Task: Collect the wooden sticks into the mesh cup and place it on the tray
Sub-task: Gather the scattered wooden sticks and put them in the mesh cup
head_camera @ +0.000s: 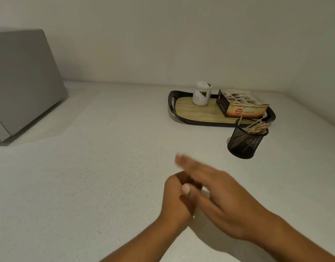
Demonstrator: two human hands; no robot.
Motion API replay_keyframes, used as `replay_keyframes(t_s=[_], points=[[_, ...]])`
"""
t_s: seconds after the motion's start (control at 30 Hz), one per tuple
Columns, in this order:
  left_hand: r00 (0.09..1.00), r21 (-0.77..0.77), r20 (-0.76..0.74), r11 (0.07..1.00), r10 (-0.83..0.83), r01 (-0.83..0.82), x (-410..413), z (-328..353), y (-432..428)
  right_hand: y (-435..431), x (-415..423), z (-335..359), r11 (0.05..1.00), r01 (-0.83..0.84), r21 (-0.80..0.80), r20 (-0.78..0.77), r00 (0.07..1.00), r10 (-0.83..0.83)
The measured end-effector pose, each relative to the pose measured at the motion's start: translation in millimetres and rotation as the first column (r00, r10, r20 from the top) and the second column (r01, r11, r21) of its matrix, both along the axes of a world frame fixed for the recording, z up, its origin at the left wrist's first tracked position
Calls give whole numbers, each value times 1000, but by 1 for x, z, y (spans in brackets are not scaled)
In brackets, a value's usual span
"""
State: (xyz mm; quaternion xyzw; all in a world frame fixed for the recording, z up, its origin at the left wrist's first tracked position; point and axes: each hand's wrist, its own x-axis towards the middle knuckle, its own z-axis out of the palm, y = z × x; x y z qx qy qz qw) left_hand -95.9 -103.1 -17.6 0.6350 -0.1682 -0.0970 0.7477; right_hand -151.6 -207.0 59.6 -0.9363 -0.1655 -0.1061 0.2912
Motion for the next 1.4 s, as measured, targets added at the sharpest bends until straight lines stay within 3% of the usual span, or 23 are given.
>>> replay_keyframes(t_s=[0.07, 0.17, 0.23, 0.33, 0.47, 0.7, 0.9, 1.17, 1.23, 1.33, 1.4], points=[[1000, 33, 9, 999, 0, -1, -3, 0, 2, 2, -1, -1, 1000, 16, -16, -37, 999, -16], [999, -37, -39, 999, 25, -27, -8, 2, 1, 5, -2, 5, 987, 154, 33, 79, 984, -157], [1000, -60, -18, 998, -11, 10, -12, 5, -1, 5, -3, 11, 985, 172, 1, 59, 983, -172], [997, 54, 65, 998, -40, 36, -12, 1, 0, 2, -7, 16, 981, 195, -20, -30, 980, -196], [956, 248, 295, 965, 5, -82, -9, 1, 3, -4, -11, 15, 967, 235, -96, -119, 962, -245], [916, 279, 396, 943, 62, -184, -10, 4, 4, -21, -13, 25, 943, 332, -13, -148, 932, -330], [908, 230, 369, 926, 201, -299, -2, 0, 6, -88, -2, 81, 817, 567, 106, 98, 812, -576], [918, 231, 335, 925, 214, -300, 5, -4, 4, -163, 49, 111, 605, 788, -110, 313, 605, -732], [921, 229, 329, 928, 210, -293, 6, -4, 4, -169, 70, 102, 595, 785, -170, 255, 618, -743], [927, 224, 316, 934, 202, -280, 7, -3, 5, -174, 97, 86, 636, 637, -436, -23, 698, -715], [931, 210, 299, 937, 210, -279, 8, -2, 7, -179, 102, 80, 701, 676, -228, -107, 698, -708]])
